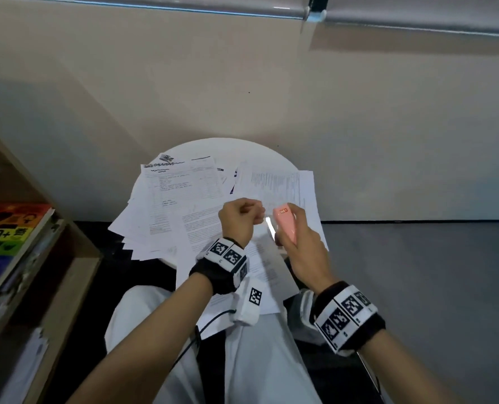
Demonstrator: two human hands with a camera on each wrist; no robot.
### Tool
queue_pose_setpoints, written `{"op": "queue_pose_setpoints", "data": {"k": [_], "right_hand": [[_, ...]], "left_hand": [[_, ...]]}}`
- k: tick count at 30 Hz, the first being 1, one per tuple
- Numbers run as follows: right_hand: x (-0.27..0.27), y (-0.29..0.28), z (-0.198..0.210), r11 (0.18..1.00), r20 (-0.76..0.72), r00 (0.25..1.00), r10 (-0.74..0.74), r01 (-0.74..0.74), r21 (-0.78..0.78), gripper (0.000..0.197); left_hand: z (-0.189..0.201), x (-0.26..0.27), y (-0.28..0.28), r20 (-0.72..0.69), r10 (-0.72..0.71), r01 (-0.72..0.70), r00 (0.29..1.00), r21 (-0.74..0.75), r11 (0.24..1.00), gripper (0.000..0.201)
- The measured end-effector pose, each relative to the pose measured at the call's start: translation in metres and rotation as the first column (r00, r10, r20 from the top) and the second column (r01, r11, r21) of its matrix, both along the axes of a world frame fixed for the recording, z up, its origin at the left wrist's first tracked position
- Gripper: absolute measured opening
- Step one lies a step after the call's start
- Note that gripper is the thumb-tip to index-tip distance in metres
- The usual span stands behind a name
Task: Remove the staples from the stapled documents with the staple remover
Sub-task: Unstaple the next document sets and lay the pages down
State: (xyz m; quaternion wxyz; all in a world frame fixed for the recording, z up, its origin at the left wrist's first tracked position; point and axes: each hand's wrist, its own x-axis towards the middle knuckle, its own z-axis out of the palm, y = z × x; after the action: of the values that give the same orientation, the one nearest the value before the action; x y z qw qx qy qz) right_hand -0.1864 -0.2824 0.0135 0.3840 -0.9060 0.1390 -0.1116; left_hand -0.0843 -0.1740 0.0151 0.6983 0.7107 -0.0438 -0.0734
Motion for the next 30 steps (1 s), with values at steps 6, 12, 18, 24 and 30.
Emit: {"op": "queue_pose_setpoints", "data": {"k": [6,12,18,24,30], "right_hand": [[-0.102,-0.072,-0.021,0.924,0.018,0.946,-0.323,0.311,0.224,0.039],[-0.186,-0.126,-0.029,0.773,-0.014,0.82,-0.572,0.545,0.326,0.031],[-0.243,-0.166,-0.07,0.648,-0.126,0.711,-0.692,0.689,0.325,0.033],[-0.28,-0.181,-0.123,0.573,-0.183,0.644,-0.742,0.752,0.324,0.036],[-0.283,-0.173,-0.143,0.534,-0.254,0.604,-0.755,0.792,0.297,0.04]], "left_hand": [[0.021,-0.051,-0.054,0.008,-0.402,0.394,0.916,0.173,0.903,0.01],[-0.051,-0.127,-0.15,-0.074,-0.527,0.525,0.846,0.286,0.802,0.011],[-0.158,-0.128,-0.177,-0.226,-0.336,0.404,0.915,0.476,0.781,0.014],[-0.212,-0.115,-0.186,-0.229,-0.345,0.414,0.91,0.484,0.771,0.007],[-0.232,-0.112,-0.184,-0.25,-0.372,0.444,0.894,0.383,0.81,0.019]]}}
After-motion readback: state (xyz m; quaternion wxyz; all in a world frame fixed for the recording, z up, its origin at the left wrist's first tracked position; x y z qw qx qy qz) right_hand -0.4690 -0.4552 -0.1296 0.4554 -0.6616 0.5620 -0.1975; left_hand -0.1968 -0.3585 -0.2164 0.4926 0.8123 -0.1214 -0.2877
